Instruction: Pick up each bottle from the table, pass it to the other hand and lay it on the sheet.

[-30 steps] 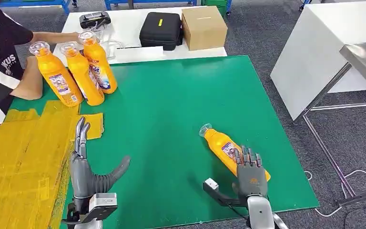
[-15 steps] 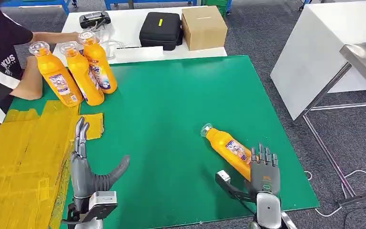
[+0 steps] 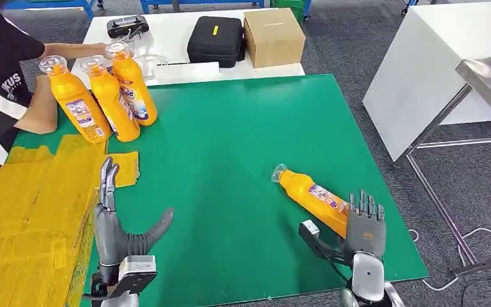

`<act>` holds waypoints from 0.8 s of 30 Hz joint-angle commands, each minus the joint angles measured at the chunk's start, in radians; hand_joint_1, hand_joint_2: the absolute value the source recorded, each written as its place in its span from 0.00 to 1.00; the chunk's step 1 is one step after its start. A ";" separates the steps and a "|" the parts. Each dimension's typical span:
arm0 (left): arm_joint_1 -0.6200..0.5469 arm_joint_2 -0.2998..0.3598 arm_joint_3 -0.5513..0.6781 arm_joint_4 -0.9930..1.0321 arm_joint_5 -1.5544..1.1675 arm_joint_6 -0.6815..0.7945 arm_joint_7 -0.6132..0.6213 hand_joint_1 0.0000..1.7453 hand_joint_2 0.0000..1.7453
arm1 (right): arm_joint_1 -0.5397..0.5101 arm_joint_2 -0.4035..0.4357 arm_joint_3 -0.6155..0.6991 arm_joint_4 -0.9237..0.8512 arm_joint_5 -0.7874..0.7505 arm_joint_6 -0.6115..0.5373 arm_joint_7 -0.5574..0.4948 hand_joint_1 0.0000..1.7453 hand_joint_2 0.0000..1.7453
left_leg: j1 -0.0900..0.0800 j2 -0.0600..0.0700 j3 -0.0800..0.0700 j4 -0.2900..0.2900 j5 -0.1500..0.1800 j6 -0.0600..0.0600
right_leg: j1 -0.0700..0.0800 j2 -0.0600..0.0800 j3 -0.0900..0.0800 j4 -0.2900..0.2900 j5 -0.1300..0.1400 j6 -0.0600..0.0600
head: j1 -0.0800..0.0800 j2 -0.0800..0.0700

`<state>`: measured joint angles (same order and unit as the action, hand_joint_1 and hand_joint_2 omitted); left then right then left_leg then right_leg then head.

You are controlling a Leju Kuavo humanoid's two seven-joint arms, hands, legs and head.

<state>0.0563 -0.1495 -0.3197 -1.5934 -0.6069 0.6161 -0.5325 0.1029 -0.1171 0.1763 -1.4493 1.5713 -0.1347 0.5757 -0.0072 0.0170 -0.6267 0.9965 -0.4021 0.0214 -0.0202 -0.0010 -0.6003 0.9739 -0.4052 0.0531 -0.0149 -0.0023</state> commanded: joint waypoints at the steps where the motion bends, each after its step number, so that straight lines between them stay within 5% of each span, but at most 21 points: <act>1: -0.020 0.008 -0.004 0.046 0.014 -0.005 0.003 0.00 1.00 | -0.046 0.066 -0.109 0.171 -0.017 0.041 -0.073 0.00 1.00 | 0.002 -0.002 0.006 -0.001 -0.002 -0.002 | 0.002 -0.001 0.007 -0.002 -0.001 -0.003 | 0.000 0.000; 4: -0.034 0.014 -0.013 0.066 0.030 -0.010 -0.006 0.00 1.00 | -0.076 0.067 -0.135 0.255 -0.070 0.094 -0.139 0.01 1.00 | 0.002 -0.002 0.006 -0.001 -0.001 -0.002 | 0.002 -0.001 0.007 -0.003 -0.001 -0.003 | 0.000 0.000; 6: -0.044 0.018 -0.020 0.079 0.042 -0.008 -0.014 0.00 1.00 | -0.091 0.055 -0.136 0.322 -0.088 0.127 -0.164 0.21 1.00 | 0.002 -0.002 0.008 -0.002 -0.001 -0.002 | 0.002 -0.001 0.008 -0.003 0.000 -0.002 | 0.000 0.000; 7: -0.047 0.018 -0.021 0.084 0.043 -0.008 -0.015 0.00 1.00 | -0.096 0.055 -0.136 0.334 -0.089 0.128 -0.166 0.21 1.00 | 0.003 -0.002 0.009 -0.002 -0.001 -0.002 | 0.002 -0.002 0.009 -0.004 0.000 -0.003 | 0.000 0.000; 8: -0.049 0.017 -0.022 0.086 0.043 -0.008 -0.015 0.00 1.00 | -0.096 0.053 -0.137 0.339 -0.092 0.125 -0.169 0.32 1.00 | 0.002 0.000 0.011 -0.001 -0.002 -0.001 | 0.002 0.000 0.006 -0.003 -0.001 -0.003 | 0.000 0.000; 9: -0.056 0.023 -0.029 0.094 0.056 -0.005 -0.023 0.00 1.00 | -0.106 0.047 -0.134 0.376 -0.127 0.144 -0.204 0.73 1.00 | 0.002 -0.002 0.012 0.000 -0.003 -0.003 | 0.002 -0.002 0.004 -0.002 -0.004 -0.007 | 0.000 0.000; 13: -0.081 0.033 -0.049 0.129 0.087 0.002 -0.044 0.00 1.00 | -0.126 0.012 -0.108 0.485 -0.194 0.198 -0.263 0.89 1.00 | 0.002 -0.004 0.021 -0.003 -0.009 -0.002 | 0.002 -0.004 0.011 -0.005 -0.011 -0.005 | 0.000 0.000; 17: -0.102 0.044 -0.067 0.159 0.112 0.010 -0.062 0.00 1.00 | -0.149 -0.016 -0.091 0.598 -0.249 0.218 -0.307 0.83 1.00 | 0.005 0.000 0.028 -0.004 -0.009 -0.002 | 0.004 0.000 0.018 -0.010 -0.013 -0.006 | 0.000 0.000; 19: -0.110 0.046 -0.071 0.168 0.122 0.011 -0.067 0.00 1.00 | -0.157 -0.024 -0.084 0.634 -0.262 0.223 -0.321 1.00 1.00 | 0.009 0.004 0.036 -0.004 -0.012 -0.002 | 0.007 0.003 0.026 -0.014 -0.013 -0.007 | 0.000 0.000; 24: -0.119 0.045 -0.076 0.181 0.134 0.010 -0.073 0.00 1.00 | -0.163 -0.032 -0.078 0.668 -0.274 0.223 -0.333 1.00 1.00 | 0.026 0.003 0.031 0.003 -0.015 -0.002 | 0.019 -0.002 0.029 -0.017 -0.036 -0.013 | 0.001 0.000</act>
<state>-0.0183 -0.1354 -0.3617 -1.5091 -0.4856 0.6271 -0.6001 -0.1432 -0.1389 0.0744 -1.0421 1.3149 0.0210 0.2525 0.0178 0.0366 -0.5582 0.9940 -0.4318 0.0178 -0.0019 0.0095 -0.5389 0.9558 -0.4688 0.0385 -0.0141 -0.0023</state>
